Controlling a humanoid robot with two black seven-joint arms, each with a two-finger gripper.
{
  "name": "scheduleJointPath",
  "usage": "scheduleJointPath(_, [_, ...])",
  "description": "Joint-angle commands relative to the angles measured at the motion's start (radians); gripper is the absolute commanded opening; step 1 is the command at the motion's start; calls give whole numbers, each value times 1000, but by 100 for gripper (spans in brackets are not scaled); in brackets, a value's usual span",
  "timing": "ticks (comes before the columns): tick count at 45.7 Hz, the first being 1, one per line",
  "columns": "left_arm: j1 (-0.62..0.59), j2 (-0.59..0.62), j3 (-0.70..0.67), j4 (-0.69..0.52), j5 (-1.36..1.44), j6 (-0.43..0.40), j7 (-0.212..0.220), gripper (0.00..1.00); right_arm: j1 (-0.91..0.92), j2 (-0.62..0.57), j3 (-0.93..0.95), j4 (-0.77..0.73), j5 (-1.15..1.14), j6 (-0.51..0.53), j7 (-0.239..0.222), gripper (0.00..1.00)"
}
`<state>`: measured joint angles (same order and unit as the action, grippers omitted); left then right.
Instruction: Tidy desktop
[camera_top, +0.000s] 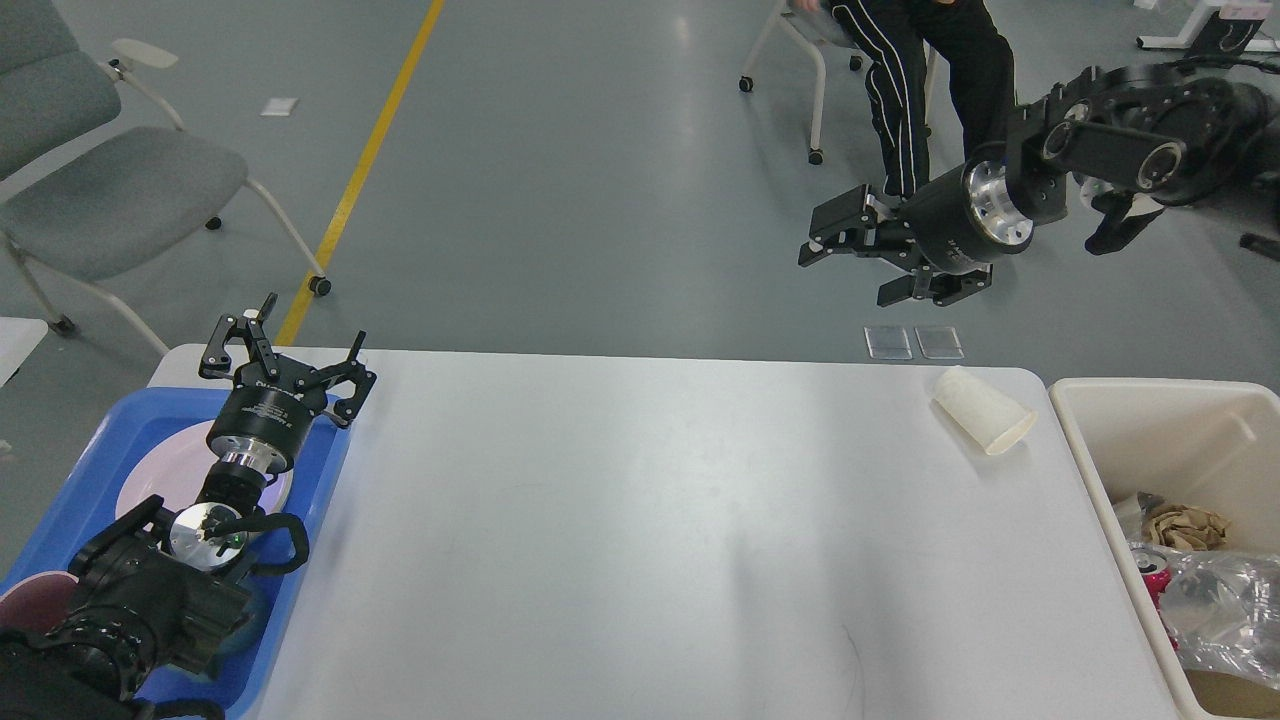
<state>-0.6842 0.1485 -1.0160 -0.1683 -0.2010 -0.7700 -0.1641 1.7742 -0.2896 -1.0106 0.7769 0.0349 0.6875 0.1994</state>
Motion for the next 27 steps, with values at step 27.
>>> scheduleJointPath(27, [0, 0, 1, 0, 0, 0, 0, 96, -317, -240, 640, -131, 2, -485, 0, 100])
